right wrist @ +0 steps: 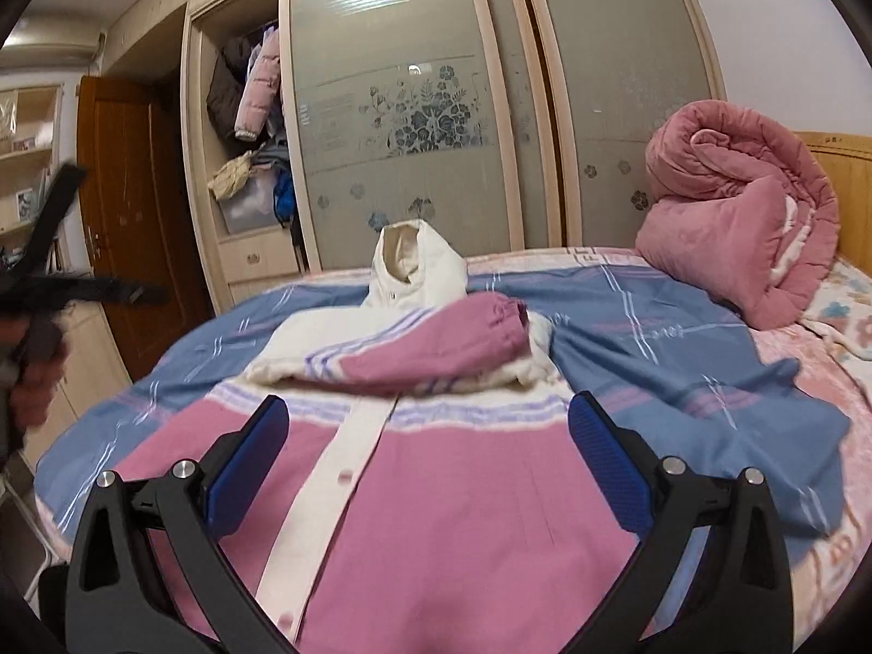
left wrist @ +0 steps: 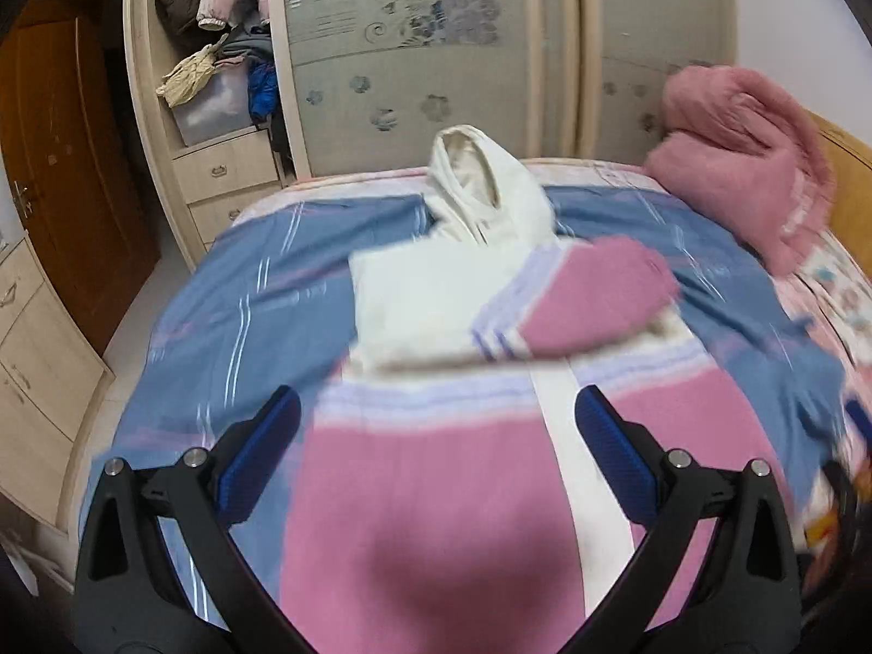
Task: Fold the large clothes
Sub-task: 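Reach the left tool to the white hood and grasp its tip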
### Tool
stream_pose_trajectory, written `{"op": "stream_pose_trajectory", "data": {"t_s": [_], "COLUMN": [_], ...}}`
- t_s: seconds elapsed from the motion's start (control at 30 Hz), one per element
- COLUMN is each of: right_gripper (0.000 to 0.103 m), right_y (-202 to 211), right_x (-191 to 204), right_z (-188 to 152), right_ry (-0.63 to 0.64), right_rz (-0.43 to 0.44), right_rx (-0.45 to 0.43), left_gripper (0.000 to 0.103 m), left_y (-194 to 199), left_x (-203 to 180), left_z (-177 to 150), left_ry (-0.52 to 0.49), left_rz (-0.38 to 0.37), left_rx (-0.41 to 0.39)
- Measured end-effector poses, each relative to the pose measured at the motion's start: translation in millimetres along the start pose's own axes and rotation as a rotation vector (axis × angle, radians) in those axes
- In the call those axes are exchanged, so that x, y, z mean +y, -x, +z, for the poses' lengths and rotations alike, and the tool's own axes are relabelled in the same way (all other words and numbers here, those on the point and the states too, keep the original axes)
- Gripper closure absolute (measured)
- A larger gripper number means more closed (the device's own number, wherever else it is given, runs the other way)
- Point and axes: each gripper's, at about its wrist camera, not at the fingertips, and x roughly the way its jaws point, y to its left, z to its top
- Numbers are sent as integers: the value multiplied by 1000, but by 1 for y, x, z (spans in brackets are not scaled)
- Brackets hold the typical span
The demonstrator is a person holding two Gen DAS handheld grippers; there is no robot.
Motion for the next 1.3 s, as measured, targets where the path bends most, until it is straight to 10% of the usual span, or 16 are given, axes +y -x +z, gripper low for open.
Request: {"op": "stream_pose_trajectory", "data": {"t_s": [0.17, 0.4, 0.7, 0.77, 0.8, 1.1, 1.3], "right_gripper": [1, 1, 1, 1, 1, 1, 1], "right_y": [-49, -83, -90, -91, -91, -80, -83], "right_x": [-19, -49, -55, -51, -49, -41, -39], "right_z": [-19, -44, -52, -53, -53, -49, -48], "right_ry": [-80, -199, -237, -223, -213, -203, -201], "right_rz": [26, 99, 178, 187, 194, 227, 232], "right_rx": [-58, 74, 120, 129, 134, 107, 116], "left_gripper": [2, 2, 6, 52, 98, 101, 101], "left_y": [-118, -299, -475, -486, -489, -361, -271], "left_x": [-5, -31, -48, -41, -34, -14, 1], "left_z": [92, 195, 258, 260, 259, 224, 108], "left_ry": [-9, 0, -4, 45, 76, 50, 91], "left_rz": [39, 62, 369, 346, 312, 87, -53], "left_rx": [69, 173, 187, 203, 227, 107, 186]}}
